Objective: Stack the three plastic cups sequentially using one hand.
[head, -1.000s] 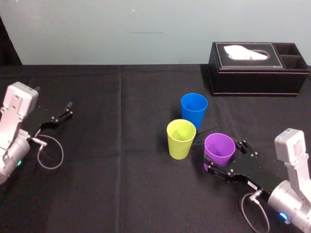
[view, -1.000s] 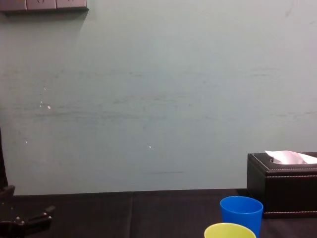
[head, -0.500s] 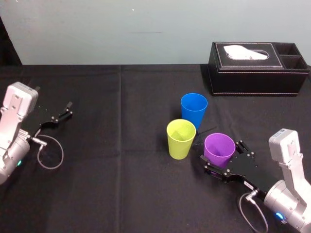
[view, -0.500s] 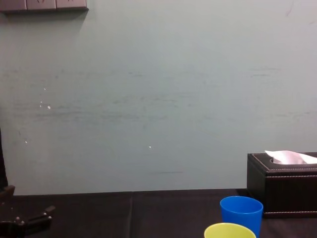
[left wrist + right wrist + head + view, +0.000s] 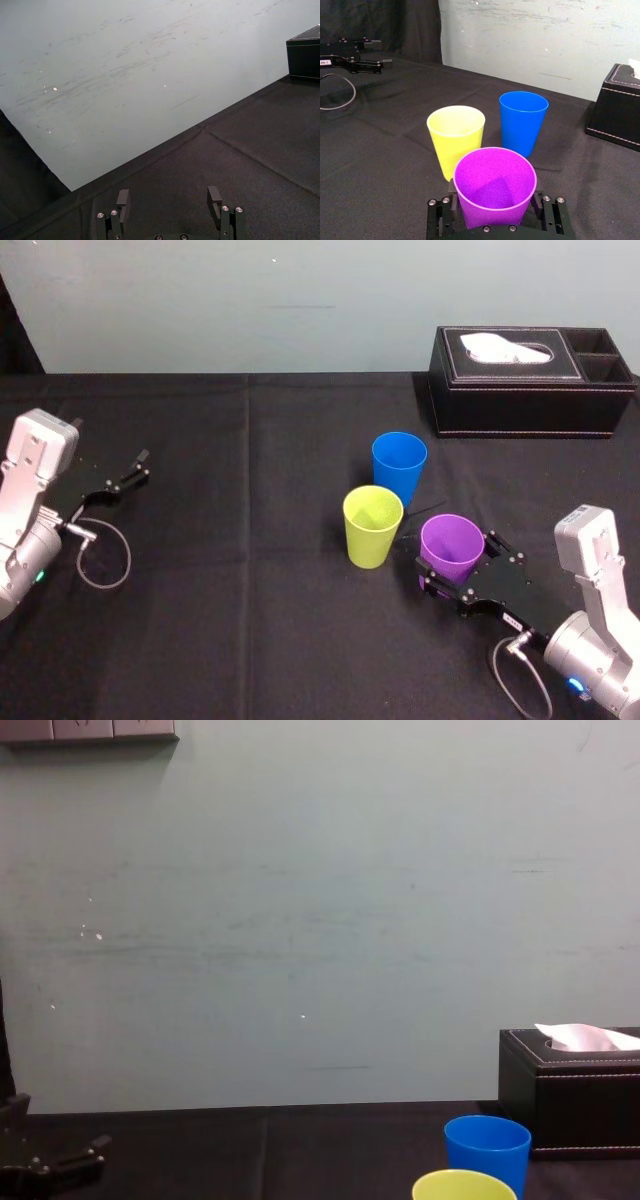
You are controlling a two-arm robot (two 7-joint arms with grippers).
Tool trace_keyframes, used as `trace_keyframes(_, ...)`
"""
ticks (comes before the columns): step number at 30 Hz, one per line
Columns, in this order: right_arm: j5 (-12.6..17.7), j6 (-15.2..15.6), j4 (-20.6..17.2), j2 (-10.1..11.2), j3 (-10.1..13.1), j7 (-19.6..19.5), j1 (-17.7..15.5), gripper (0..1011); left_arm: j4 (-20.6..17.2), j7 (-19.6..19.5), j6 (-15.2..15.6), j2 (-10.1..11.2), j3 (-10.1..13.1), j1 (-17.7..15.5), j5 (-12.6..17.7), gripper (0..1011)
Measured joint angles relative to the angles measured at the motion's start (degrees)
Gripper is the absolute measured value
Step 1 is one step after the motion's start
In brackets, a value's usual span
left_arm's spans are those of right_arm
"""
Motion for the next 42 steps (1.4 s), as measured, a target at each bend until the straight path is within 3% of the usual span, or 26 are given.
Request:
trace_keyframes(8,0.1,0.0,0.0,0.0,0.0,0.0,0.0,736,0.0,0.0,0.0,0.0,0.0,0.0,0.0,1011)
trace_keyframes(26,0.2,-0.1,-0.1,0.1,0.2,0.3,-0.1,726,0.0,0.0,0.0,0.0,0.0,0.0,0.0,1011)
trace_keyframes(42,-0.5,2.3,-4.9,1.3,1.2,2.2,1.5,726,0.0,0.0,0.0,0.0,0.0,0.0,0.0,1012)
